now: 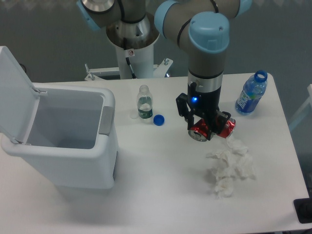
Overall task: Place the cans in the trash can
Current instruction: 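Lift the red can held in the gripper off the table, then carry the red can over to the open white trash bin, then lower the red can into the trash bin opening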
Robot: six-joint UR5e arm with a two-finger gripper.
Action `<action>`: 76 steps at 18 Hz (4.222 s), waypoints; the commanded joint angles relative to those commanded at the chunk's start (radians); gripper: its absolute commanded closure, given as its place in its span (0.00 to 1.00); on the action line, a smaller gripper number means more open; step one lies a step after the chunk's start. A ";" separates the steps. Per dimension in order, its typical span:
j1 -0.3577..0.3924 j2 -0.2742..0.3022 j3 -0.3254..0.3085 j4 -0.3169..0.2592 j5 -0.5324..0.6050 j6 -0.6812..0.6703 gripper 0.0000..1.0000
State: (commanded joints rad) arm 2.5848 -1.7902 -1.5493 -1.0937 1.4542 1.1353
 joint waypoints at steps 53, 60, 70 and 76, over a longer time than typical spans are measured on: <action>-0.331 0.196 -0.040 0.060 -0.393 -0.956 0.48; -0.373 0.149 -0.048 0.061 -0.391 -0.953 0.48; -0.387 0.129 -0.048 0.064 -0.391 -0.951 0.41; -0.388 0.130 -0.048 0.072 -0.390 -0.948 0.23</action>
State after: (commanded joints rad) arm 2.1967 -1.6598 -1.5969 -1.0217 1.0646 0.1871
